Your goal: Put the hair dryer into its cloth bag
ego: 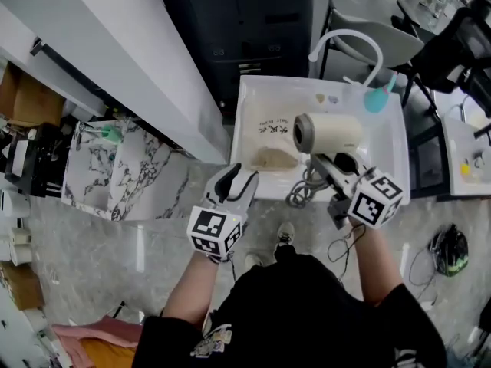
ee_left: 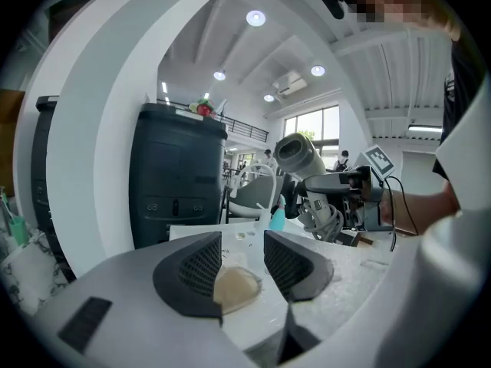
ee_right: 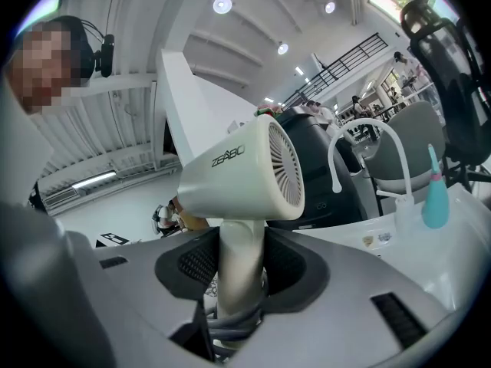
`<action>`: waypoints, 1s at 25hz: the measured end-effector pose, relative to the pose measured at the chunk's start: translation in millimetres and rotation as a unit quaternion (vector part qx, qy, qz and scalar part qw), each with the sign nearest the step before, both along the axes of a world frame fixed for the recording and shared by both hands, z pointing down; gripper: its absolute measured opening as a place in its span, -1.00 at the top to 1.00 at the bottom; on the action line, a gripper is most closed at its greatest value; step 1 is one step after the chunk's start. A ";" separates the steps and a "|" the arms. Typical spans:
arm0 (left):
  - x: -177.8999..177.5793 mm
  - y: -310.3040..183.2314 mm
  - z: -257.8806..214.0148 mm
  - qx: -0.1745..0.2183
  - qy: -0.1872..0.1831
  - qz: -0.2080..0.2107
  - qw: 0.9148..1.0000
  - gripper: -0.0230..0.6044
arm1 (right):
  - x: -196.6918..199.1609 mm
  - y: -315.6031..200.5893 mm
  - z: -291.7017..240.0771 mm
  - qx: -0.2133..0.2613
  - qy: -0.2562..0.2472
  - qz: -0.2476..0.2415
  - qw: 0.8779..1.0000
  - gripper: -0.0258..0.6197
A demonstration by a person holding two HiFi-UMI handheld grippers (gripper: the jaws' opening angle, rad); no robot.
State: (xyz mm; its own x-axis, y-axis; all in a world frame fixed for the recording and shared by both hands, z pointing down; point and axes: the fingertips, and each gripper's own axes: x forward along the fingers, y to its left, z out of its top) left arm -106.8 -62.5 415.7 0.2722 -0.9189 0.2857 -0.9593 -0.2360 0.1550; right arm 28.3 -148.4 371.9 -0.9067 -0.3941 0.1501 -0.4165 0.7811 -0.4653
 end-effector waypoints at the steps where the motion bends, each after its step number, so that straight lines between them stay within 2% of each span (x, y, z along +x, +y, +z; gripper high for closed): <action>1: -0.7 -6.2 3.4 -0.003 -0.004 -0.001 1.000 0.41 | -1.2 -6.9 1.8 -0.001 0.001 -0.002 1.000 0.44; 6: -4.1 -35.7 25.3 -0.024 -0.022 -0.004 0.999 0.38 | -7.8 -36.4 13.9 -0.013 0.003 -0.017 1.000 0.44; 14: -5.2 -60.2 55.8 -0.061 -0.045 -0.003 0.997 0.32 | -9.4 -52.6 23.8 -0.023 0.007 -0.045 0.999 0.44; 20: -8.9 -67.4 83.7 -0.094 -0.076 0.019 0.993 0.26 | -14.5 -55.6 32.9 -0.042 0.006 -0.046 0.998 0.44; 25: -8.8 -77.3 115.3 -0.131 -0.112 0.058 0.983 0.25 | -16.1 -57.2 46.3 -0.062 0.007 -0.031 0.998 0.44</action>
